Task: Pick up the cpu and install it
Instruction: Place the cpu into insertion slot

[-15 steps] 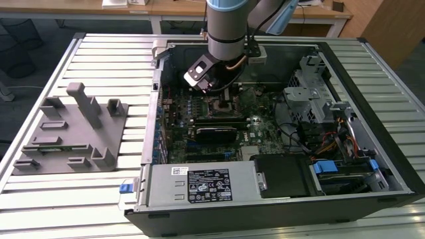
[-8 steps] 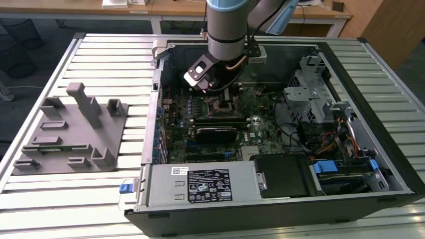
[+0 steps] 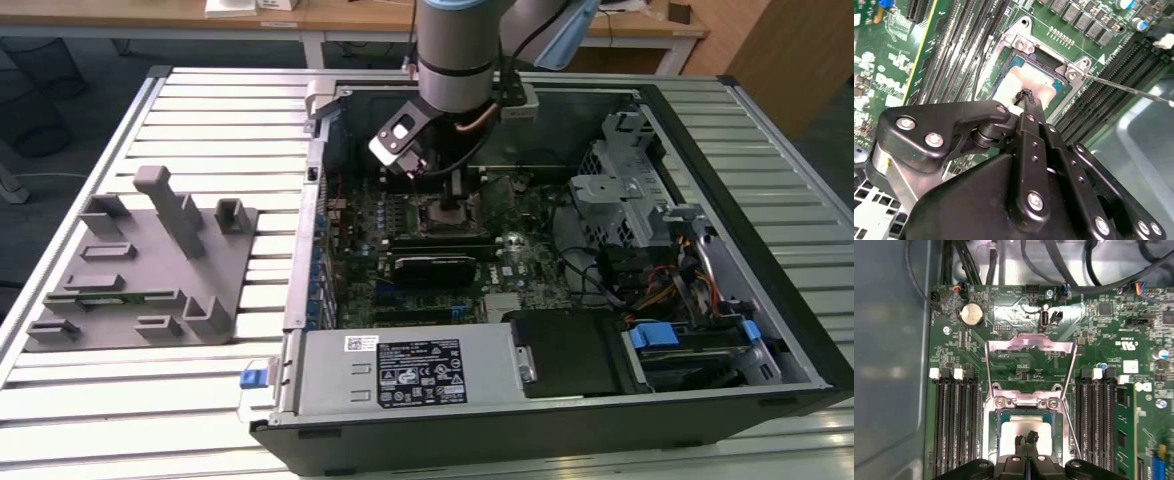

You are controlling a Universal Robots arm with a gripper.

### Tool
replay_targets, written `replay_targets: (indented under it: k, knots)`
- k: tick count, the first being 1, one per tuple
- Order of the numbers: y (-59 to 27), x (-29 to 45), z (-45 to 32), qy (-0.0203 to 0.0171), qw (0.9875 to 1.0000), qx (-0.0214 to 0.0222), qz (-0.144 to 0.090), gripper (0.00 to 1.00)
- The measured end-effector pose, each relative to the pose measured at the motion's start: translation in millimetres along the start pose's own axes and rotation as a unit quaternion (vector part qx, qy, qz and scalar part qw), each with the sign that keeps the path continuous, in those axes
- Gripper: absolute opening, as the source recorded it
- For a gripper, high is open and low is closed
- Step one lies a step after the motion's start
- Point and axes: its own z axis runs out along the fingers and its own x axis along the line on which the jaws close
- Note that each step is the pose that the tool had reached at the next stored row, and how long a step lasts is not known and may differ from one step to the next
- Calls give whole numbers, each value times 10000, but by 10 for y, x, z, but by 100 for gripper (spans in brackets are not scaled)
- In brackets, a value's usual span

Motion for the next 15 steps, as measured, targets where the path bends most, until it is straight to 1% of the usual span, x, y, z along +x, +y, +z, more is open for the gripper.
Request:
replay_targets:
  k: [3, 6, 11, 13, 15]
  knots:
    - [6, 3, -108, 0, 10000, -1, 0, 11]
    - [14, 6, -233, 0, 10000, -5, -1, 11]
    - [25, 10, -420, 0, 10000, -17, -1, 11]
    - [27, 12, -464, 0, 10000, -18, -1, 11]
    - [28, 12, -471, 1, 10000, -19, 0, 11]
